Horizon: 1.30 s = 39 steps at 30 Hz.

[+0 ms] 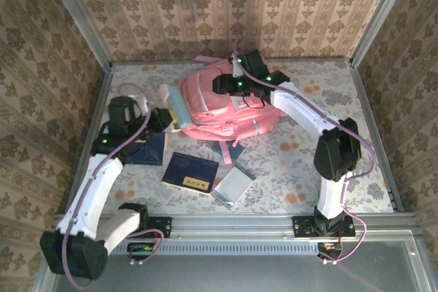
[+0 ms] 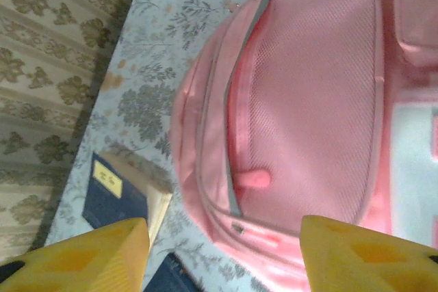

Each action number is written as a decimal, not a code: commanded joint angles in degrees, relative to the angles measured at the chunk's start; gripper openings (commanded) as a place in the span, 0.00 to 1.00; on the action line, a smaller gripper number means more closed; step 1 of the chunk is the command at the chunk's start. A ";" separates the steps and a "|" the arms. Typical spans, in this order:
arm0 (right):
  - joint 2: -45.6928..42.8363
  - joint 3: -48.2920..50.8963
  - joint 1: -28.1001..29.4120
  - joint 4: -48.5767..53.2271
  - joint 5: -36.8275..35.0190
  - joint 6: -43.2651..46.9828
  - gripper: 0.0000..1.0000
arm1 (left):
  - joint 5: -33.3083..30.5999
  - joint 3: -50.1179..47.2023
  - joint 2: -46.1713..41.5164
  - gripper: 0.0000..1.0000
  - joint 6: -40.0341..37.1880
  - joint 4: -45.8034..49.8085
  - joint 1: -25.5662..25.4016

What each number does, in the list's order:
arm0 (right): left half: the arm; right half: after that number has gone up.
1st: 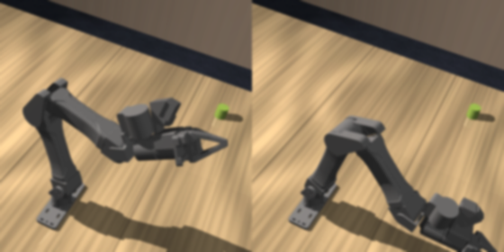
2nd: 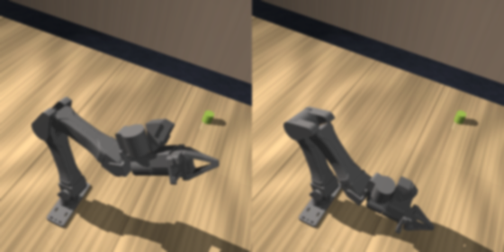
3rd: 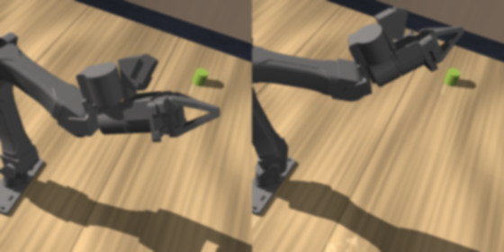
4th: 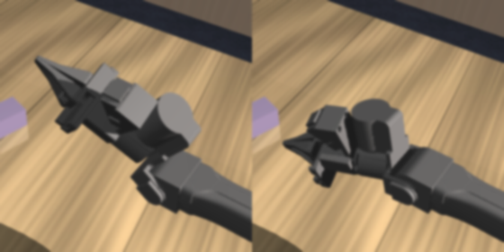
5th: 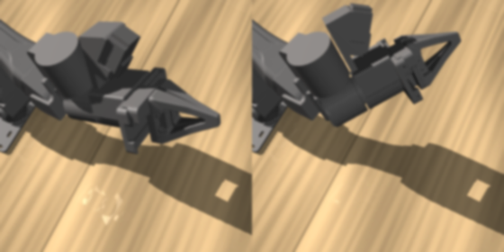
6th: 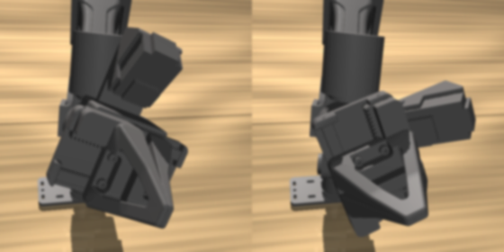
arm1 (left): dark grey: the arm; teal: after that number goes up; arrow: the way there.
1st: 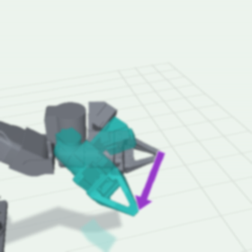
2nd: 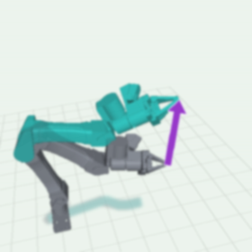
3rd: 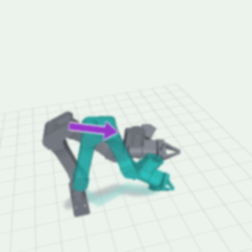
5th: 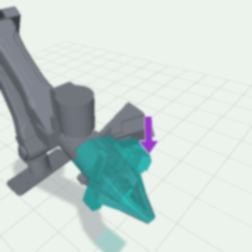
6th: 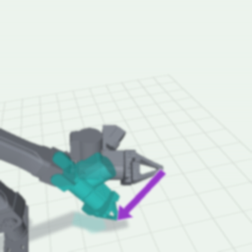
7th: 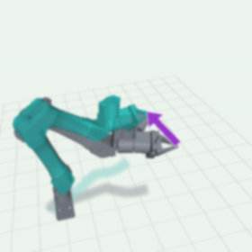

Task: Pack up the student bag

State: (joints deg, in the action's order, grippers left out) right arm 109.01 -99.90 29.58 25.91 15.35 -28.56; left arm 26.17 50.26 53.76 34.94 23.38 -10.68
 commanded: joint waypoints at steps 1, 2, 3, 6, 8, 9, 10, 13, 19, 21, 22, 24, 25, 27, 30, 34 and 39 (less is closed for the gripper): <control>7.48 -10.01 1.22 9.61 0.04 4.07 0.48 | -3.40 -0.78 -4.94 0.00 -4.00 6.22 5.31; 9.84 -12.89 1.41 10.74 -0.33 4.26 0.46 | -4.36 -0.69 -5.55 0.00 -4.41 7.03 5.61; 12.17 -16.02 1.57 12.44 -0.58 4.33 0.45 | -4.63 -0.73 -5.76 0.00 -4.68 7.29 5.59; 19.76 -26.51 1.85 17.81 -0.37 5.00 0.45 | -4.73 -1.61 -5.98 0.00 -4.52 6.53 5.58; 24.28 -32.86 2.10 20.34 0.49 5.24 0.46 | -4.57 -1.53 -5.54 0.00 -4.70 6.41 5.67; 26.09 -35.34 2.22 21.40 1.02 5.42 0.46 | -4.55 -1.48 -5.42 0.00 -4.62 6.27 5.67; 28.17 -38.33 2.36 22.51 1.34 5.42 0.46 | -4.55 -1.33 -5.29 0.00 -4.65 6.18 5.67; 33.05 -45.02 2.75 25.11 2.29 5.13 0.46 | -5.05 -0.61 -4.92 0.00 -4.86 6.59 5.67; 40.15 -54.47 3.73 28.63 4.00 4.15 0.41 | -4.73 -0.25 -4.02 0.00 -4.63 6.20 5.68; 42.14 -56.96 3.90 30.15 4.50 4.00 0.36 | -4.74 0.00 -3.92 0.00 -4.70 6.24 5.67; 42.87 -57.92 3.95 30.83 4.84 4.01 0.32 | -4.73 0.10 -3.78 0.00 -4.70 6.24 5.67; 43.34 -58.53 4.25 31.43 5.38 4.33 0.27 | -4.73 0.02 -3.61 0.00 -4.67 6.11 5.67; 43.45 -58.56 4.44 31.50 5.62 4.51 0.26 | -4.51 -0.22 -3.50 0.00 -4.69 5.83 5.68; 43.57 -58.63 4.74 31.63 5.82 4.78 0.18 | -4.54 -0.76 -3.35 0.00 -4.47 5.37 5.67; 42.75 -60.14 4.65 32.94 4.42 5.32 0.00 | -4.77 -0.98 -3.16 0.00 -4.39 5.19 5.76; 40.79 -64.68 3.23 34.42 4.43 5.15 0.00 | -4.30 -0.85 -2.34 0.00 -3.14 4.22 5.76; 40.37 -76.39 0.54 40.45 6.70 5.58 0.00 | -3.53 -1.54 -0.70 0.00 -0.23 1.27 6.56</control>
State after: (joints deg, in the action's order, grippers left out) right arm 151.57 -168.57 31.83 62.67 19.53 -23.73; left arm 21.43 48.71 52.69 32.62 29.52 -5.02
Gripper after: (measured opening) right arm 0.067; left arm 0.117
